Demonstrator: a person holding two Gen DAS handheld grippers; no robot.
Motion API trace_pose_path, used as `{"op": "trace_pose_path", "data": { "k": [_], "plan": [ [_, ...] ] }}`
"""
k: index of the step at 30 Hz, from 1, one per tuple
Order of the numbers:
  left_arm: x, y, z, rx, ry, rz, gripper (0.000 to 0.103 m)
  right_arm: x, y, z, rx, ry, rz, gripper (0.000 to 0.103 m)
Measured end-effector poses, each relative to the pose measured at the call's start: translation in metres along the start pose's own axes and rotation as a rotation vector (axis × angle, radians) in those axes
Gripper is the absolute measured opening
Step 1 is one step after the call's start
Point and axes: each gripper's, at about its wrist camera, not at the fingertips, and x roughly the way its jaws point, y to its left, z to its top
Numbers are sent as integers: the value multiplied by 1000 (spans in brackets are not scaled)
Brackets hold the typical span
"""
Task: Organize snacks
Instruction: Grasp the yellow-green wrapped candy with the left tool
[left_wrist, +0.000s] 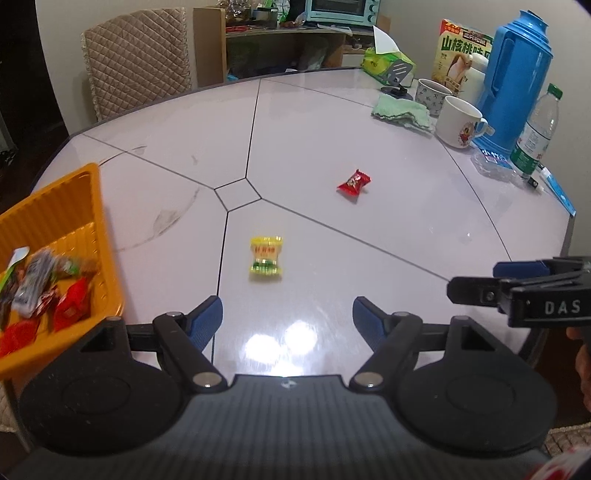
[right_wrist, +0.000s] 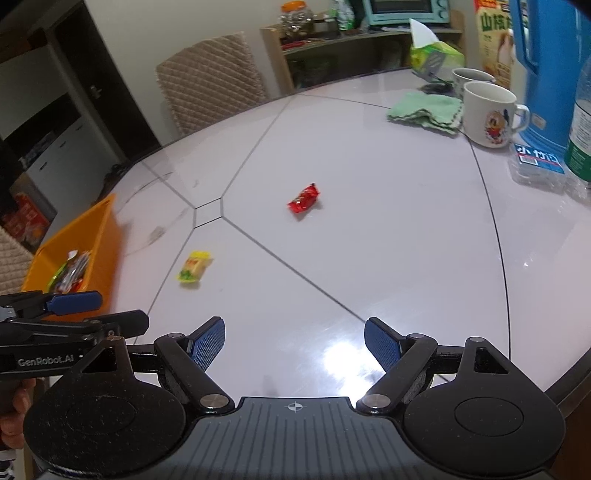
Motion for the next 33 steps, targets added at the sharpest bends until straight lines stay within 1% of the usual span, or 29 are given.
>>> {"op": "trace_pose_path", "data": {
  "k": [2, 7, 14, 17, 18, 23, 25, 28, 29, 30, 33],
  "plan": [
    [11, 3, 5, -6, -2, -9, 68, 5, -4, 2, 12, -2, -15, 82],
    [35, 8, 16, 9, -3, -2, 66, 16, -13, 10, 37, -12, -46, 82],
    [65, 12, 29, 26, 24, 2, 52, 27, -21, 18, 68, -9, -73, 82],
    [74, 14, 31, 27, 33, 6, 50, 31, -23, 18, 75, -3, -79, 82],
    [77, 15, 32, 26, 33, 8, 47, 32, -23, 18, 78, 0, -81, 82],
    [89, 18, 34, 18, 50, 14, 40, 36, -25, 18, 86, 9, -89, 82],
    [92, 19, 35, 16, 52, 14, 40, 37, -25, 18, 87, 11, -89, 82],
    [95, 20, 34, 15, 59, 12, 33, 38, -25, 18, 87, 14, -91, 82],
    [96, 20, 34, 15, 61, 10, 28, 39, -25, 19, 87, 15, -91, 82],
    [97, 21, 34, 13, 62, 10, 25, 39, -25, 19, 86, 15, -91, 82],
    [98, 21, 33, 11, 68, 7, 20, 41, -24, 20, 83, 15, -91, 82]
  ]
}}
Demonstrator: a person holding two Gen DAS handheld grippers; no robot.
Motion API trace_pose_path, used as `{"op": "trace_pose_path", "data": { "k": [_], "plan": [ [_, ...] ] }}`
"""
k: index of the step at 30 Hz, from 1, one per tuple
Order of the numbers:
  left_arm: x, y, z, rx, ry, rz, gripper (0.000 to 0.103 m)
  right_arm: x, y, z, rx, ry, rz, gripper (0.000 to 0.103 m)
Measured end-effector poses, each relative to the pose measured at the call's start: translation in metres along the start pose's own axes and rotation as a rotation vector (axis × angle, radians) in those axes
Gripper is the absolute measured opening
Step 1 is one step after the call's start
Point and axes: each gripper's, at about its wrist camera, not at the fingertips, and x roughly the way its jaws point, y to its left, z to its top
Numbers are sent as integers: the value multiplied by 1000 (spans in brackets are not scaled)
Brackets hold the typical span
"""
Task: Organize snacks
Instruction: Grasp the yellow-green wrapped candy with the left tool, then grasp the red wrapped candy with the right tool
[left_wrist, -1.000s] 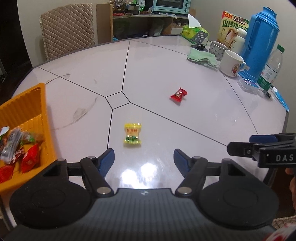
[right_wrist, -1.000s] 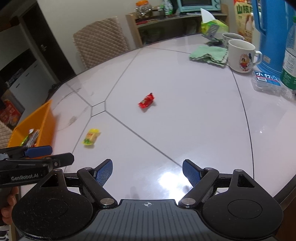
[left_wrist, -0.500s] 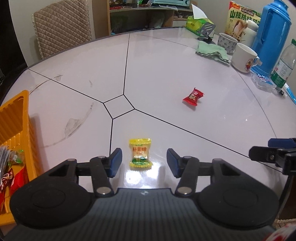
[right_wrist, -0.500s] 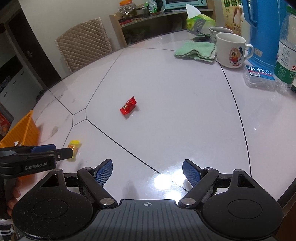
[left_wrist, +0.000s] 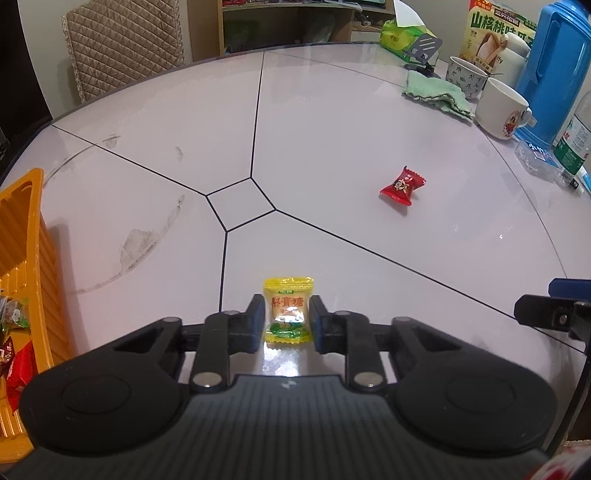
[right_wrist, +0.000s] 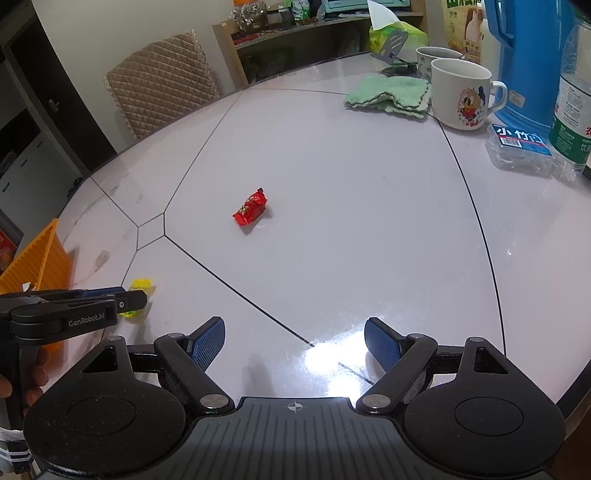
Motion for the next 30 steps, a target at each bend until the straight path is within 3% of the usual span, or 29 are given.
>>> {"op": "trace_pose_path", "data": {
  "k": [19, 30],
  "plan": [
    [-23, 16, 24, -29, -68, 10, 18, 13, 15, 25, -52, -30, 41, 82],
    [-28, 39, 41, -74, -95, 52, 18, 49, 27, 51, -105, -58, 80, 82]
  ]
}}
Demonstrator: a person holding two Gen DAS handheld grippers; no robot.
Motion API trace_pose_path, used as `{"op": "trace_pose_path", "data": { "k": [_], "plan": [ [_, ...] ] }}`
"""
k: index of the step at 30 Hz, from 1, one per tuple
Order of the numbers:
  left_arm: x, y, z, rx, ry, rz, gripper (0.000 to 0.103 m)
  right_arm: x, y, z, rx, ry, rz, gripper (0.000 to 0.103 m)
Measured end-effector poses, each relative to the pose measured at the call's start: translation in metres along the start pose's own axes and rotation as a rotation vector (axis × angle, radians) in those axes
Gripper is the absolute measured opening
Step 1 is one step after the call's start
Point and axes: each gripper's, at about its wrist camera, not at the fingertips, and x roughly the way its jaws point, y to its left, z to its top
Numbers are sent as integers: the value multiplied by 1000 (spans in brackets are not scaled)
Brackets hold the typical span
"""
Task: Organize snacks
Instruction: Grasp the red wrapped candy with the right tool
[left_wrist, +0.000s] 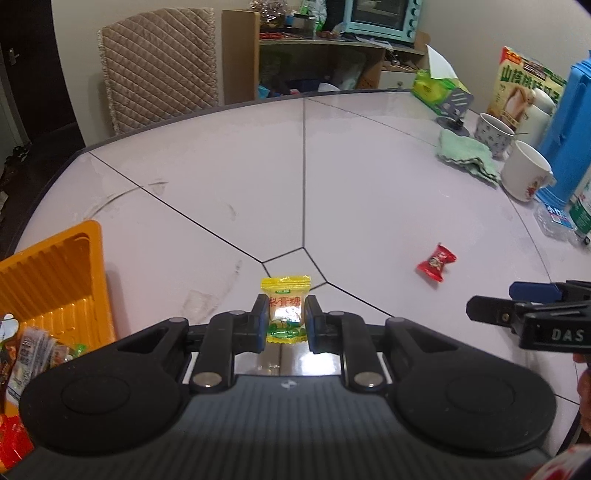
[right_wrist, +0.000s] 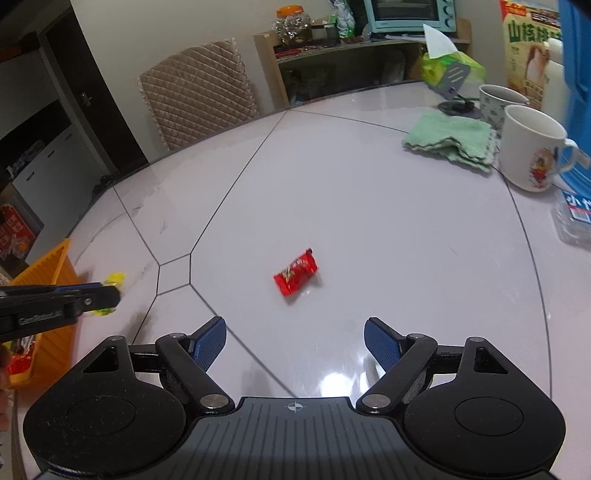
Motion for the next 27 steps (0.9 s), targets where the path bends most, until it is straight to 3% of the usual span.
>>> {"op": "trace_pose_path", "data": {
  "k": [7, 9, 16, 21, 27],
  "plan": [
    [6, 11, 3, -24, 10, 18, 18, 29, -1, 8, -22, 11, 9, 80],
    [7, 12, 4, -29, 10, 21, 18, 36, 0, 9, -25, 19, 13, 65],
    [10, 17, 6, -41, 13, 28, 18, 54, 2, 14, -29, -2, -15, 57],
    [11, 19, 7, -44, 15, 32, 18, 61, 5, 19, -37, -16, -26, 41],
    [12, 19, 7, -44, 15, 32, 18, 66, 7, 23, -61, -19, -49, 30]
  ]
}}
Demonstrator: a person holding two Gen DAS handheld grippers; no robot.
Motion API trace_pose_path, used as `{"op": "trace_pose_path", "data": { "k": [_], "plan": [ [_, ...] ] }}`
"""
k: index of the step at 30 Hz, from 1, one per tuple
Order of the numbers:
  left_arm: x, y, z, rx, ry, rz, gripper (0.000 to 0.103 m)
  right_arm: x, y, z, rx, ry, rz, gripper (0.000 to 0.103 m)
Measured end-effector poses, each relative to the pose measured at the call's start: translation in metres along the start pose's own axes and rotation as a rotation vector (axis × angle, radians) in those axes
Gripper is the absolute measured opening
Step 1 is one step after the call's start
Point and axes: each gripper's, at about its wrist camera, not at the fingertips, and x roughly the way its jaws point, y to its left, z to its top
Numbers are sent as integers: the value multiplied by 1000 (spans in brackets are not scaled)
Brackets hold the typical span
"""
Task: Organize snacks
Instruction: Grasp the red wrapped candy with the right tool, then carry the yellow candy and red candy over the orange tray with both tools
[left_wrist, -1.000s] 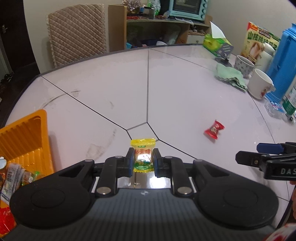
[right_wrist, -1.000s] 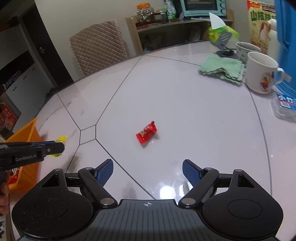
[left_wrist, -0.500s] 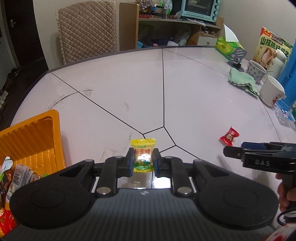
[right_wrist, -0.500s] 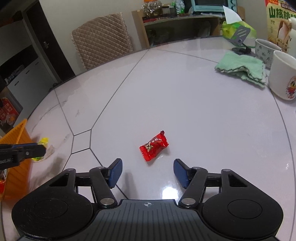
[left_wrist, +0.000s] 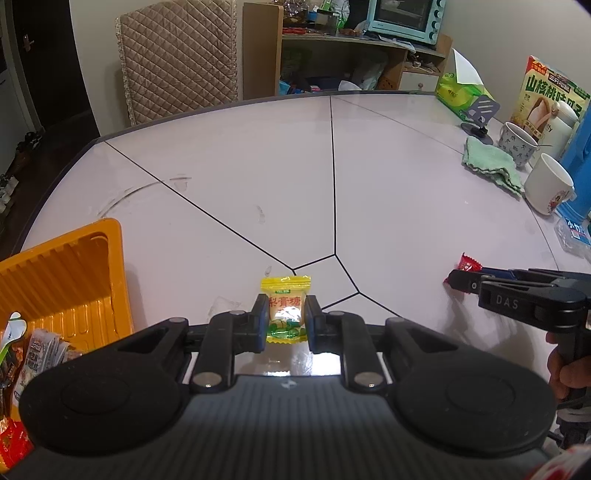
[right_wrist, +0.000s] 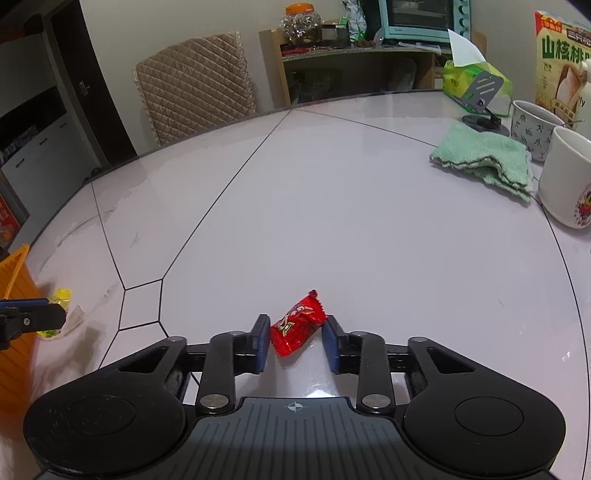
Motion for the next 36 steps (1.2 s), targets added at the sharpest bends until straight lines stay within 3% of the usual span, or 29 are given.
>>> {"op": "trace_pose_path", "data": {
  "k": [9, 19, 27, 36],
  "plan": [
    [-4, -3, -2, 5, -5, -5, 18, 0, 0, 1, -8, 13, -1, 21],
    [-25, -8, -9, 7, -28, 1, 18, -20, 1, -1, -13, -13, 29, 21],
    [-61, -16, -26, -3, -64, 17, 18, -56, 10, -10, -25, -45, 82, 21],
    [-119, -27, -68, -48, -99, 58, 18, -115, 24, -35, -74, -72, 169, 21]
  ]
}}
